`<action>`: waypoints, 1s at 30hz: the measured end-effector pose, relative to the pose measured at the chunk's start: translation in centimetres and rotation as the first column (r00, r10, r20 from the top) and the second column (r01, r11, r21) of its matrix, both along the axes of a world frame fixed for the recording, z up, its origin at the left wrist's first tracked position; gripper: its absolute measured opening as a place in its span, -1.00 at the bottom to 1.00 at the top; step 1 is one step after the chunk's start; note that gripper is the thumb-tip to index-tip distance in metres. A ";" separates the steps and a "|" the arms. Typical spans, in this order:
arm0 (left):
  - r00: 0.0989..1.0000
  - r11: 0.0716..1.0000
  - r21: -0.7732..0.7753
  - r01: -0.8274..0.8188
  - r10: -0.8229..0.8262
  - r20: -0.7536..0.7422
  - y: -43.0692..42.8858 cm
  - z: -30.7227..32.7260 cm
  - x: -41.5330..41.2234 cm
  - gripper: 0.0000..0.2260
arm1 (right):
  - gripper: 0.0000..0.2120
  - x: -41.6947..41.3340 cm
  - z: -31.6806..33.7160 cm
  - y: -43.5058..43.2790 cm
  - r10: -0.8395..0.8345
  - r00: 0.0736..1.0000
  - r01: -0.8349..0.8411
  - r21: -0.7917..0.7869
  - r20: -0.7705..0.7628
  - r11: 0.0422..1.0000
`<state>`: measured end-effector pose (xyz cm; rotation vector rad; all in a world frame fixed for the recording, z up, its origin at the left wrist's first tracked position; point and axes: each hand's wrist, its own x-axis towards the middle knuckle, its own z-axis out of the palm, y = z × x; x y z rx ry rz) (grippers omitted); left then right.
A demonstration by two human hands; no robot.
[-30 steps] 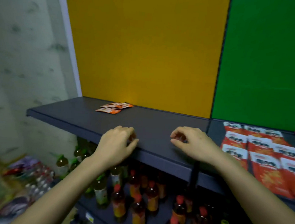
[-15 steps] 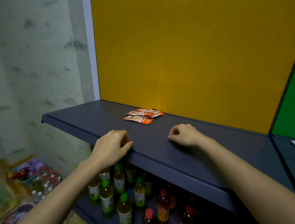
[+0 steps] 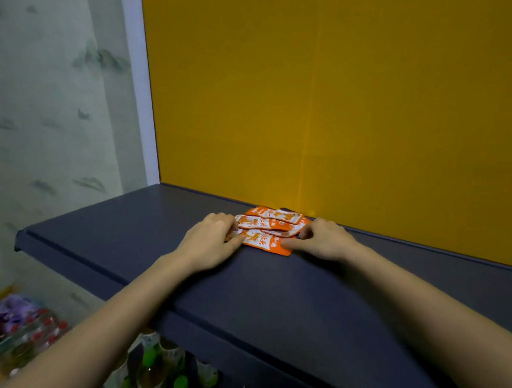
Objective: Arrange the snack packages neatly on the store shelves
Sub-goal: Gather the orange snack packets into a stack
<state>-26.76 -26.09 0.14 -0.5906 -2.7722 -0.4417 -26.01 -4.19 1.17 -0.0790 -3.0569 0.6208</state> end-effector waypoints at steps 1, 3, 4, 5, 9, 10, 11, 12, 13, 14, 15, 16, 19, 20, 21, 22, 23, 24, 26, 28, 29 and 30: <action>1.000 1.000 -0.009 0.019 -0.019 0.002 0.2 0.1 -1.3 -0.72 | -0.49 -0.2 0.0 -0.3 -0.028 1.000 0.028 0.014 0.002 1.000; 0.998 0.997 -0.031 0.067 -0.066 0.011 0.7 0.2 -4.0 -0.69 | -0.36 -0.3 -0.1 -1.1 -0.076 0.997 0.076 0.056 -0.006 0.996; 0.995 0.995 -0.039 0.094 -0.093 0.026 1.1 0.1 -5.2 -0.67 | -0.30 -0.2 -0.1 -1.5 -0.094 0.996 0.095 0.072 -0.008 0.993; 0.992 0.992 -0.041 0.120 -0.118 0.046 1.5 0.1 -6.5 -0.64 | -0.30 -0.4 -0.4 -1.8 -0.112 0.994 0.112 0.068 -0.003 0.991; 0.970 0.973 -0.071 0.220 -0.211 0.122 3.2 -0.1 -11.0 -0.53 | -0.61 -1.0 -0.6 -2.3 -0.185 0.983 0.185 -0.066 0.006 0.981; 0.956 0.962 -0.075 0.263 -0.250 0.154 3.5 -0.2 -11.9 -0.51 | -0.61 -1.2 -0.7 -2.4 -0.219 0.976 0.220 -0.101 0.013 0.970; 0.935 0.948 -0.063 0.312 -0.295 0.197 3.7 -0.3 -12.8 -0.49 | -0.61 -1.3 -0.8 -2.4 -0.253 0.967 0.254 -0.136 0.023 0.958; 0.909 0.933 -0.037 0.358 -0.339 0.245 3.8 -0.4 -13.5 -0.47 | -0.61 -1.4 -0.9 -2.5 -0.281 0.959 0.282 -0.166 0.029 0.945; 0.881 0.919 -0.009 0.395 -0.376 0.287 3.8 -0.5 -14.1 -0.46 | -0.61 -1.5 -1.0 -2.5 -0.305 0.952 0.306 -0.190 0.036 0.933; 0.861 0.906 0.009 0.423 -0.405 0.306 3.8 -0.7 -14.7 -0.45 | -0.61 -1.4 -1.1 -2.6 -0.325 0.945 0.326 -0.203 0.038 0.923; 0.855 0.896 0.006 0.444 -0.426 0.295 3.8 -0.9 -15.1 -0.45 | -0.61 -1.5 -1.1 -2.7 -0.346 0.938 0.345 -0.208 0.036 0.915; 0.860 0.889 -0.017 0.458 -0.438 0.262 3.8 -1.1 -15.5 -0.44 | -0.63 -1.4 -1.0 -2.8 -0.368 0.929 0.366 -0.205 0.031 0.908; 0.885 0.881 -0.110 0.460 -0.444 0.141 3.9 -1.2 -15.9 -0.45 | -0.65 -1.4 -1.2 -3.4 -0.439 0.898 0.430 -0.154 -0.023 0.889; 0.892 0.883 -0.133 0.451 -0.438 0.114 4.0 -1.1 -16.0 -0.45 | -0.58 -1.3 -1.2 -3.7 -0.460 0.887 0.452 -0.130 -0.039 0.882; 0.897 0.886 -0.148 0.440 -0.430 0.100 4.1 -1.0 -16.0 -0.45 | -0.47 -1.3 -1.3 -4.0 -0.477 0.878 0.472 -0.102 -0.041 0.876; 0.901 0.888 -0.157 0.433 -0.423 0.094 4.2 -0.8 -15.9 -0.47 | -0.35 -1.2 -1.4 -4.5 -0.489 0.871 0.487 -0.066 -0.033 0.871; 0.902 0.887 -0.162 0.431 -0.421 0.094 4.2 -0.8 -15.8 -0.49 | -0.25 -1.2 -1.5 -4.9 -0.497 0.867 0.497 -0.024 -0.027 0.867; 0.898 0.882 -0.171 0.439 -0.429 0.097 4.2 -0.8 -15.7 -0.50 | -0.19 -1.2 -1.5 -5.3 -0.503 0.864 0.504 0.010 -0.028 0.864; 0.878 0.851 -0.217 0.478 -0.467 0.103 4.0 -0.9 -15.4 -0.51 | -0.18 -1.2 -1.4 -5.7 -0.503 0.863 0.504 0.026 -0.036 0.863; 0.861 0.819 -0.266 0.508 -0.493 0.126 3.8 -1.1 -15.1 -0.44 | -0.23 -1.1 -1.2 -5.4 -0.487 0.873 0.487 -0.011 -0.018 0.873; 0.860 0.815 -0.274 0.511 -0.492 0.139 3.6 -1.1 -15.1 -0.41 | -0.26 -1.0 -1.1 -5.1 -0.477 0.879 0.476 -0.050 -0.002 0.878; 0.862 0.819 -0.270 0.507 -0.484 0.150 3.4 -1.0 -15.1 -0.39 | -0.30 -0.9 -1.0 -4.6 -0.468 0.883 0.467 -0.103 0.015 0.878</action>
